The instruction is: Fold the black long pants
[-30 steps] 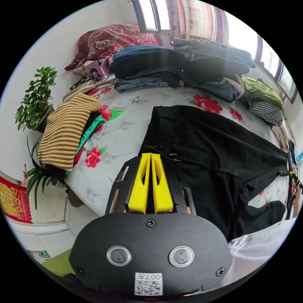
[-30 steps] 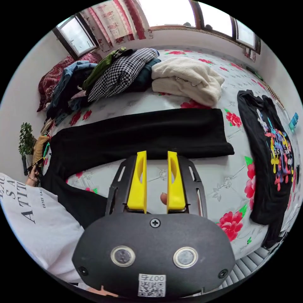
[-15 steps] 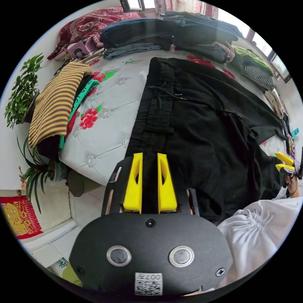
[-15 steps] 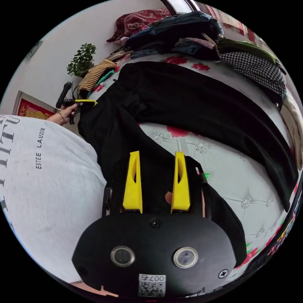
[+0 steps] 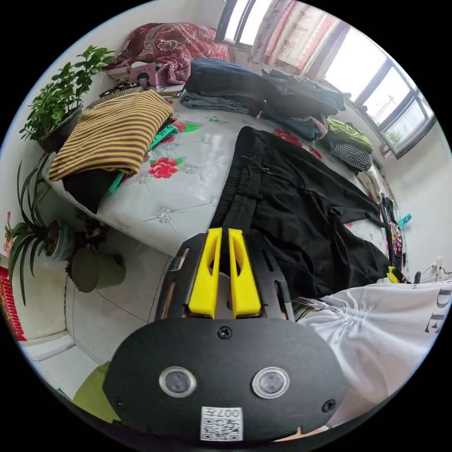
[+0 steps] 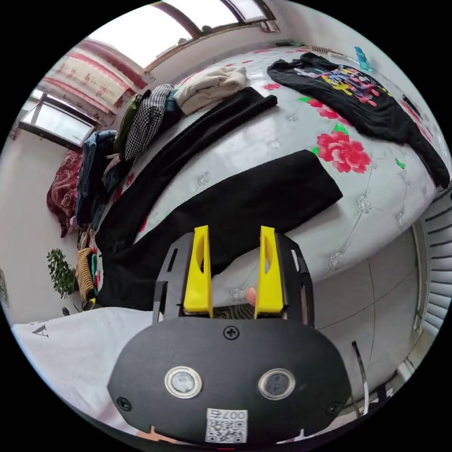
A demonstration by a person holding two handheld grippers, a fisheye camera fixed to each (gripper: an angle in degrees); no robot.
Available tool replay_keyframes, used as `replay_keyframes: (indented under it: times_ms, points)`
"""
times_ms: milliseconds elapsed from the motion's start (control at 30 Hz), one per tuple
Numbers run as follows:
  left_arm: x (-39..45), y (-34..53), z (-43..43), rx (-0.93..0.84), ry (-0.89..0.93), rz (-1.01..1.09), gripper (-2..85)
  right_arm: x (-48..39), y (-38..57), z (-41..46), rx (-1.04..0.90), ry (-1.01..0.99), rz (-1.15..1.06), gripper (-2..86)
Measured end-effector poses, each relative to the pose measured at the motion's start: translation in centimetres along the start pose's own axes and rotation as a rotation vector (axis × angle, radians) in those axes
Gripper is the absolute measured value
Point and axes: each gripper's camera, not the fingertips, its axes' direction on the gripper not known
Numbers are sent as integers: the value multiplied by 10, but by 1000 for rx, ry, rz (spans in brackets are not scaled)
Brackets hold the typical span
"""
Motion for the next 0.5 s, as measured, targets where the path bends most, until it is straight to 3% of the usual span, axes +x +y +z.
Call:
replay_keyframes:
  times_ms: [100, 267, 400, 500]
  points:
    - [8, -12, 33, -116, 27, 11, 132, 54, 16, -10, 57, -16, 172, 114]
    - [35, -49, 70, -313, -109, 81, 73, 84, 5, 16, 33, -119, 246, 91]
    - [66, -76, 22, -227, -118, 200, 47, 72, -19, 9, 34, -94, 232, 38]
    - [72, -84, -49, -88, -23, 260, 45, 52, -35, -61, 196, -195, 123, 9]
